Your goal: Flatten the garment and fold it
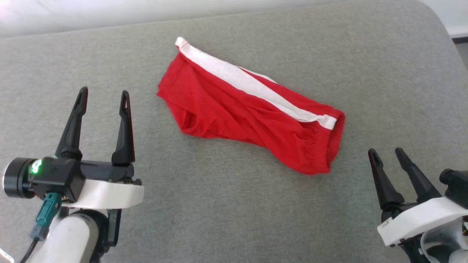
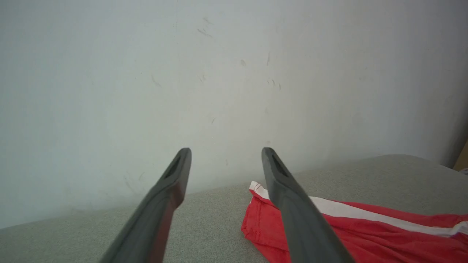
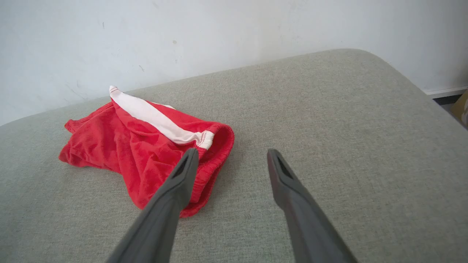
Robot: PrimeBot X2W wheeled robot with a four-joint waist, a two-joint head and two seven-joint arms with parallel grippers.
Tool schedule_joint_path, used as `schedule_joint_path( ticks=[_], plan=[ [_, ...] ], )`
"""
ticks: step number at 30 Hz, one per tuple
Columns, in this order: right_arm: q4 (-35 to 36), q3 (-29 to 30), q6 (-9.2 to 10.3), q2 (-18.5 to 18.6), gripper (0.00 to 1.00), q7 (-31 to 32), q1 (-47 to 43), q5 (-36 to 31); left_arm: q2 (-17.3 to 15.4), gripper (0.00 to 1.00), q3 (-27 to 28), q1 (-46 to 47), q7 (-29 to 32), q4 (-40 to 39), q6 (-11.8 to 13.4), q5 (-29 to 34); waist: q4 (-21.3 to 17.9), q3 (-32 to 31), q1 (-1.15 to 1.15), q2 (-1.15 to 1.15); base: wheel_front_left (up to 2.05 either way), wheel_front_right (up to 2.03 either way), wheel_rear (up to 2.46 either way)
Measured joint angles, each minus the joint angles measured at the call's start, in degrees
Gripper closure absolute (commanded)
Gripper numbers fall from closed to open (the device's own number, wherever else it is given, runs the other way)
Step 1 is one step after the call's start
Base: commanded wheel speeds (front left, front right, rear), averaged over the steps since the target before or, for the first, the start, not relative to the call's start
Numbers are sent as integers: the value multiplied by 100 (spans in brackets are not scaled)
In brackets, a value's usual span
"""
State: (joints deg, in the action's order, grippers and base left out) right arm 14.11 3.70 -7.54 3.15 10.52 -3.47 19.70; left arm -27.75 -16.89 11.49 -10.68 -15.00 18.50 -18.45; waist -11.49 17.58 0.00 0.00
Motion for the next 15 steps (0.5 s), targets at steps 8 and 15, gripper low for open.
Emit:
schedule_joint_path(
  ticks=[8,15],
  plan=[
    [-315,-113,0,-2,0,4,297,121,1,0,-108,64,109,-120,21,51,243,97,1,0,0,0,0],
    [-705,-179,0,-4,0,105,558,87,55,0,-276,350,216,-91,-37,91,356,362,1,0,0,0,0]
  ],
)
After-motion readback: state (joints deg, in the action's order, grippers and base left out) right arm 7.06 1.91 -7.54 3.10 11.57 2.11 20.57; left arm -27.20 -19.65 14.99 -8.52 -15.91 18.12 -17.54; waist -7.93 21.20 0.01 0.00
